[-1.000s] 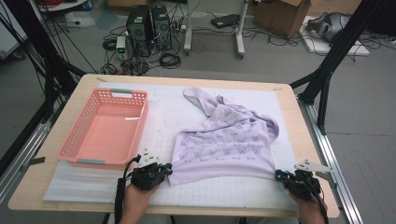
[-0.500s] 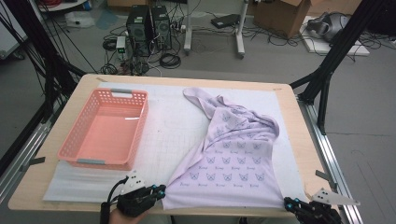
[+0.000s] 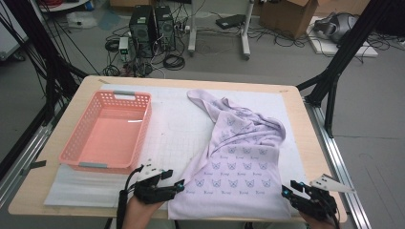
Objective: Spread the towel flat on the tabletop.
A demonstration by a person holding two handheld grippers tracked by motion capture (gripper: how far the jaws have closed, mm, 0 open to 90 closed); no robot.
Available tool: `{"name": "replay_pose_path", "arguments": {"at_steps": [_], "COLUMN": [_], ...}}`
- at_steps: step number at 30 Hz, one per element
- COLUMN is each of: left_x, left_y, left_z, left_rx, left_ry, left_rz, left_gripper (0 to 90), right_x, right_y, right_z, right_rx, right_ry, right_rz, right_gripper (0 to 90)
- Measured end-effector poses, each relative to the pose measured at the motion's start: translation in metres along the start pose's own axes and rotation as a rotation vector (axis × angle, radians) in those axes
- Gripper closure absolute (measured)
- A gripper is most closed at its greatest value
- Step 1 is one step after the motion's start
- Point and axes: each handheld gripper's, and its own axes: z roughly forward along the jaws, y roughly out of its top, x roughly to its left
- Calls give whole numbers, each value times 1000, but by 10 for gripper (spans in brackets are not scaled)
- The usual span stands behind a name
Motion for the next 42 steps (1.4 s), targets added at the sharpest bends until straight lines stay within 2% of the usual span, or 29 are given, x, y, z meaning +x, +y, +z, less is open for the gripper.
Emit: {"name": "replay_pose_path", "arguments": {"at_steps": [2,4,5,6,7,8,9,12,14,20,23,24,25,26,28,29,31,35,39,42], "left_x": [-2,-5,-7,-9,-9,-7,-4,2,4,5,4,4,5,5,7,7,8,7,3,-1], "left_y": [4,5,5,4,3,3,2,-6,-13,-34,-44,-45,-45,-43,-40,-37,-30,-13,2,11], "left_z": [12,21,24,23,21,18,15,1,-10,-49,-57,-57,-57,-55,-52,-50,-44,-28,-10,4], "left_rx": [15,52,74,68,75,79,77,74,70,68,76,67,61,51,25,9,-13,-26,-17,-12], "left_ry": [-18,-15,-3,44,66,65,63,68,54,35,14,7,4,4,-4,-10,-17,-23,-32,-39], "left_rz": [5,17,34,53,55,51,43,25,7,-10,-6,-7,-6,-12,-30,-42,-56,-50,-36,-27], "left_gripper": [365,392,450,536,688,797,842,861,863,864,860,856,845,803,677,628,556,479,463,458], "right_x": [-2,-3,-4,-4,-4,-4,-4,-3,-3,4,13,17,18,21,23,25,25,18,16,14], "right_y": [4,5,5,4,3,2,2,1,2,3,4,5,5,5,5,4,3,-6,-24,-42], "right_z": [11,19,22,24,25,26,26,26,26,29,36,37,38,38,38,37,33,16,-11,-32], "right_rx": [18,24,28,35,42,47,51,48,35,51,63,61,60,61,65,69,81,101,122,135], "right_ry": [-23,-35,-36,-33,-36,-33,-31,-23,-21,2,16,11,36,40,70,82,89,87,60,58], "right_rz": [-7,-1,1,3,-1,-7,-6,-4,-3,-14,-46,-63,-69,-80,-102,-109,-110,-102,-116,-104], "right_gripper": [529,529,530,538,548,552,552,548,546,549,550,598,648,693,848,875,894,900,900,900]}}
